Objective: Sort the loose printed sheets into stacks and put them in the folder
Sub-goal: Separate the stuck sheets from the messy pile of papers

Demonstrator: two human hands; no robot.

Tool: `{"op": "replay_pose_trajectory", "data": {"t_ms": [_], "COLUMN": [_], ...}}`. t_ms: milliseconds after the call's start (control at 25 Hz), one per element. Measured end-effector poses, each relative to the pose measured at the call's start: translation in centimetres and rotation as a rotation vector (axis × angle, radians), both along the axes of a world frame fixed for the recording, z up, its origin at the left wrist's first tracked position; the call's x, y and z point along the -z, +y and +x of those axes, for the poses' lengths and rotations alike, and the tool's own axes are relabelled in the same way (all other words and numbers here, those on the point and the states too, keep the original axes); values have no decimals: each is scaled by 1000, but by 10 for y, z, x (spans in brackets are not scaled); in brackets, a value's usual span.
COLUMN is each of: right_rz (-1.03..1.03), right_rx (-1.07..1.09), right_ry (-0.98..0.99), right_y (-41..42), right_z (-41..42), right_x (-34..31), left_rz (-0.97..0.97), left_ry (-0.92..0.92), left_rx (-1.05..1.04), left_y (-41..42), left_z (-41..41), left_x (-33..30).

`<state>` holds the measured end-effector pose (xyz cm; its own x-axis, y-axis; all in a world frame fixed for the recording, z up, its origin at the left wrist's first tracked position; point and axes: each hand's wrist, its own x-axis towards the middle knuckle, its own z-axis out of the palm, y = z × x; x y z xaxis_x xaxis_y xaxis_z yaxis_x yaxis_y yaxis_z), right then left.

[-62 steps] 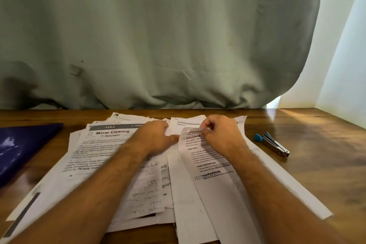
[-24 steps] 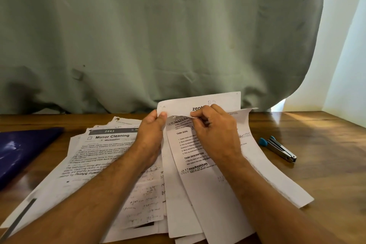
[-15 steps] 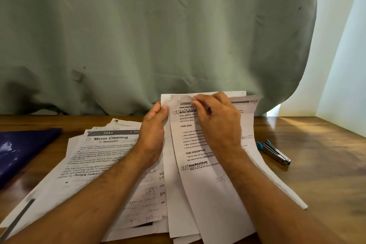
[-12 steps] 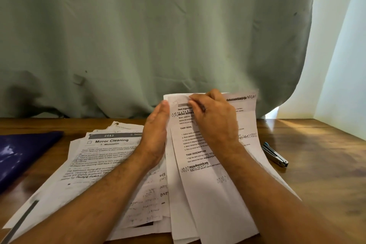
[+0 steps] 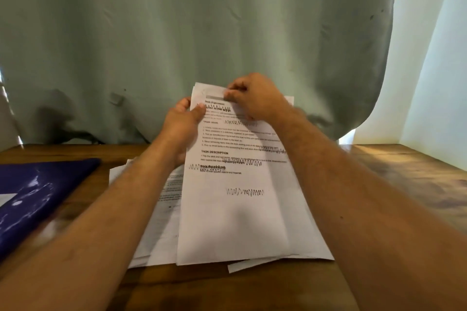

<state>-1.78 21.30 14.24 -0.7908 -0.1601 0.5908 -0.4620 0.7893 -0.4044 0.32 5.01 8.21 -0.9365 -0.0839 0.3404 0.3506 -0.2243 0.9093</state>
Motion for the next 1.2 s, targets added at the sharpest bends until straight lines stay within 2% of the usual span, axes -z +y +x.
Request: {"op": "replay_pose_trajectory", "data": {"t_ms": [80,160,280,400,520,640,840,1000,1200], "right_rz": [-47,-51,45,64,-22,-23,24,38,33], "right_rx": [13,30,48,45,54,-4,-91,-101,-92], "right_ry": [-11,-43,-142,-263,-306,-321,-304,-322,-362], "right_y": [-11,-23,-41,-55,-64,-75,-85,-84,-84], "right_z": [1,6,15,22,21,29,42,46,41], "right_x": [6,29,82,124,139,140,137,136,139], "left_rz": [15,-97,-581,-1117,-1458,-1553,-1529,-1503,-1628], "left_ry": [-69,-202,-352,-227,-304,-405,-425,-461,-526], "left_rx": [63,108,-83,-325,-311,-375,-310,-384,-401], "left_y": [-12,-27,-57,-88,-106,-121,-128,-132,-145], "left_z": [3,3,-6,-17,-27,-37,-40,-38,-45], "left_x": [-3,8,40,73,95,104,105,101,91]}}
